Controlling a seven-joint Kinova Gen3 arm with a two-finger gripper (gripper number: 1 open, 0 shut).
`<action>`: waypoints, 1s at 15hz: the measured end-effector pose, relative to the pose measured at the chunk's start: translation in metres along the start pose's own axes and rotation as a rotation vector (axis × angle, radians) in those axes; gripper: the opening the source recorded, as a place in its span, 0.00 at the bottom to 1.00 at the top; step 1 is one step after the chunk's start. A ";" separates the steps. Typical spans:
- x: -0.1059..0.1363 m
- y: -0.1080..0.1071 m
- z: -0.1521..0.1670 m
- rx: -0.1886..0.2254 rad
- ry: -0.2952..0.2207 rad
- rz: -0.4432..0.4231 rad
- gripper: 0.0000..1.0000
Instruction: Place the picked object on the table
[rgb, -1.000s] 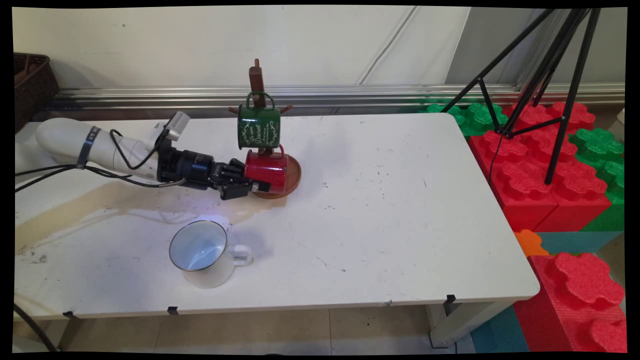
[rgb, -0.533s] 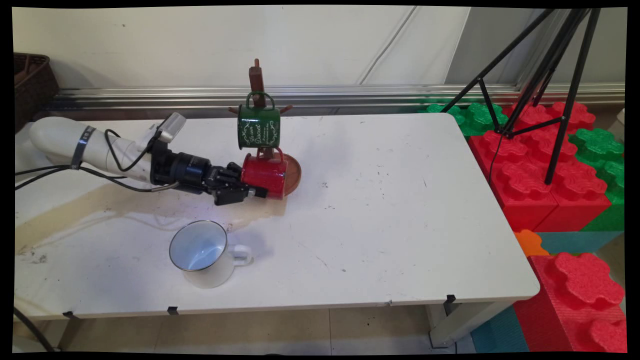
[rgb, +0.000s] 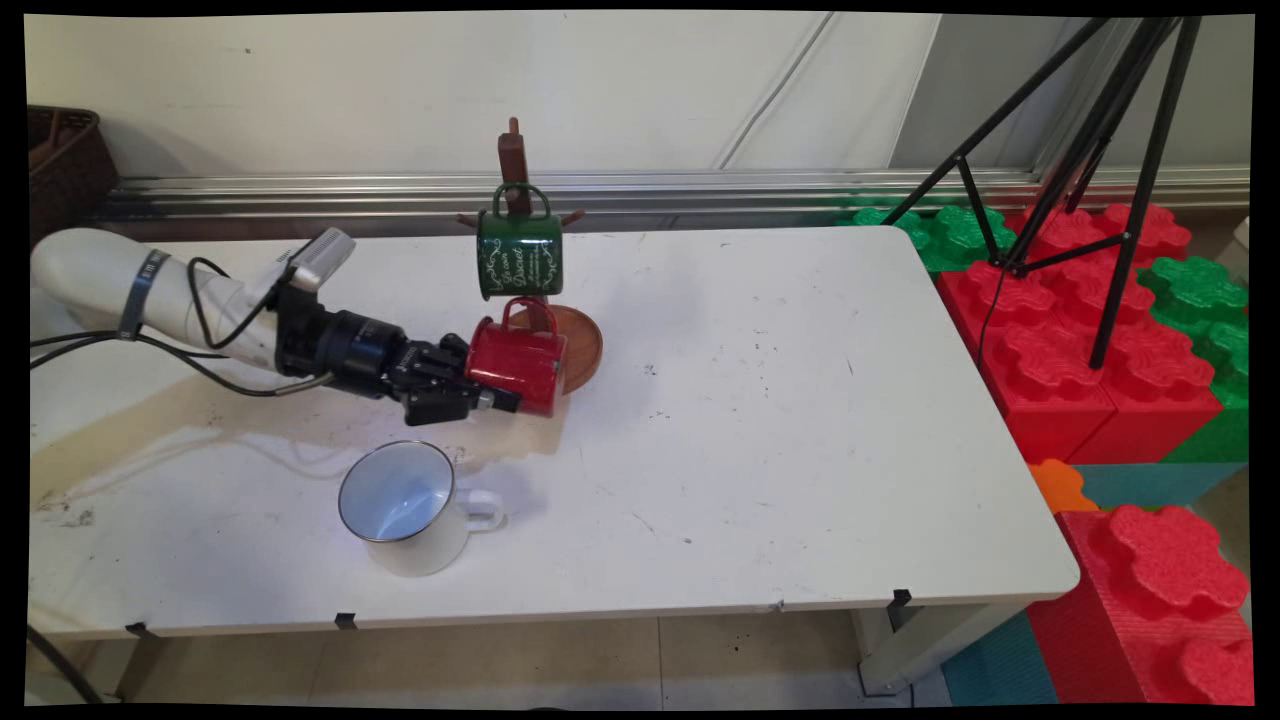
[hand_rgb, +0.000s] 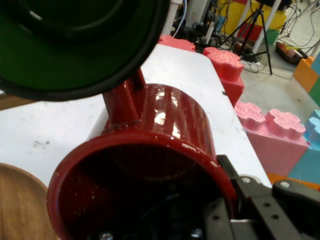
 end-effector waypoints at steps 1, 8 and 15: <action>0.001 0.002 -0.002 -0.005 -0.003 0.004 0.00; 0.008 0.016 -0.022 -0.026 -0.020 0.027 0.00; 0.026 0.032 -0.067 -0.017 -0.042 0.071 0.00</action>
